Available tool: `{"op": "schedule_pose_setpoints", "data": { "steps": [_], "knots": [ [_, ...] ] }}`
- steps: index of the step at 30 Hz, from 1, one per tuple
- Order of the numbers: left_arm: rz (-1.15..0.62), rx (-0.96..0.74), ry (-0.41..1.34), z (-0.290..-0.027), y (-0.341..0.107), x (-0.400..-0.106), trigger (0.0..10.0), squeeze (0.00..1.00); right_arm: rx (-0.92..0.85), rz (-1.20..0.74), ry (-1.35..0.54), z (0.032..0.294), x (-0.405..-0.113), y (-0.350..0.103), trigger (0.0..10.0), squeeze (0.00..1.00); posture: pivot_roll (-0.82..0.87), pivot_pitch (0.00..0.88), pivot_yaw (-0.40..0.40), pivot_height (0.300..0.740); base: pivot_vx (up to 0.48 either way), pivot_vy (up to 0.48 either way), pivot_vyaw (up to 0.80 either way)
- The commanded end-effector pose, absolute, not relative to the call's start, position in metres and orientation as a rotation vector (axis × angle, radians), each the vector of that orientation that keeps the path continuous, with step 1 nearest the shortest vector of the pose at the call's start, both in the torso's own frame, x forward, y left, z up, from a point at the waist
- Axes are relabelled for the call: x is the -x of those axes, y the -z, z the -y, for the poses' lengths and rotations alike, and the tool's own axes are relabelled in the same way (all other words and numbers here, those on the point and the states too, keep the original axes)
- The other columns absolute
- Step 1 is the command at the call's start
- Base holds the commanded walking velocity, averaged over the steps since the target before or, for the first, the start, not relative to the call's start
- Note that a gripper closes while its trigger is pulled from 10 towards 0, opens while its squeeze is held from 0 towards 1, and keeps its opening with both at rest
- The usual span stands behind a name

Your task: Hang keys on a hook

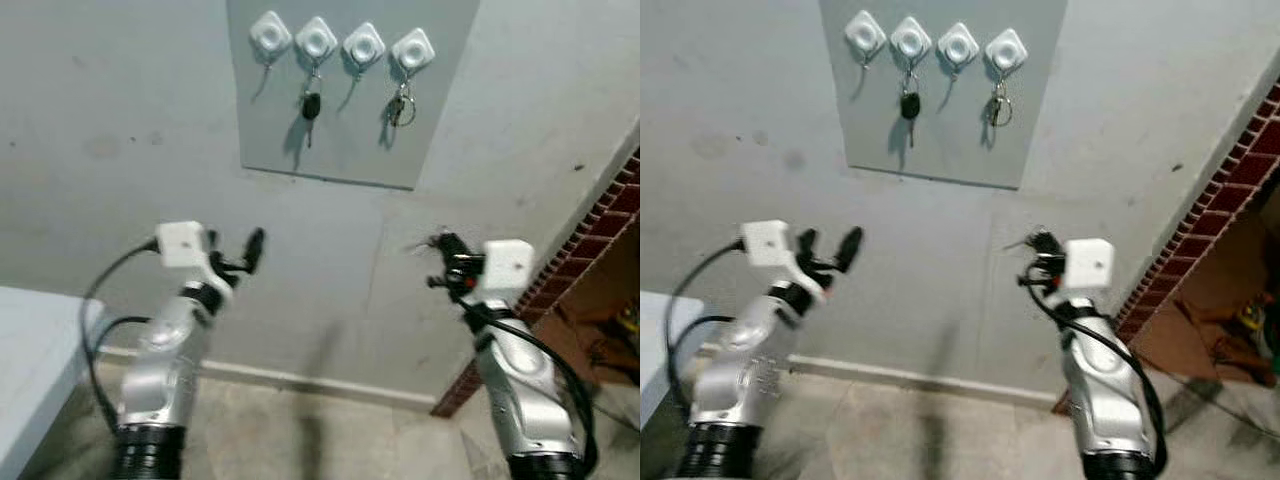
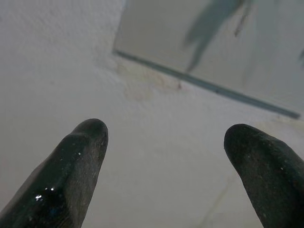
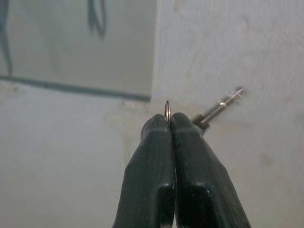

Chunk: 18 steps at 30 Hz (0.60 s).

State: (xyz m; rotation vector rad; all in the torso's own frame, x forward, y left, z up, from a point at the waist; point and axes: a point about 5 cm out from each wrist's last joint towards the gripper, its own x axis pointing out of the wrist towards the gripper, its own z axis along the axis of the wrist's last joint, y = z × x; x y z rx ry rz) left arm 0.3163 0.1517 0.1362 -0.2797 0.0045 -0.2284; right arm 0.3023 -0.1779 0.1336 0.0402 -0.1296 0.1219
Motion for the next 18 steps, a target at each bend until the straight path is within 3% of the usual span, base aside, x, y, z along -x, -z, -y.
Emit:
{"op": "schedule_pose_setpoints", "data": {
  "steps": [1,18],
  "knots": [
    [0.002,0.286,0.198,-0.1601,-0.1378,-0.3162,10.0,0.0,-0.048,0.145,-0.141,0.17,-0.304,-0.1376,10.0,0.0,0.03,0.041,-0.051,0.732,0.296,0.0,0.0],
    [-0.032,0.313,0.19,-0.1565,-0.1336,-0.3156,10.0,0.0,-0.053,0.101,-0.151,0.1685,-0.3042,-0.1322,10.0,0.0,0.03,0.029,-0.057,0.732,0.017,0.0,0.0]
  ]
}}
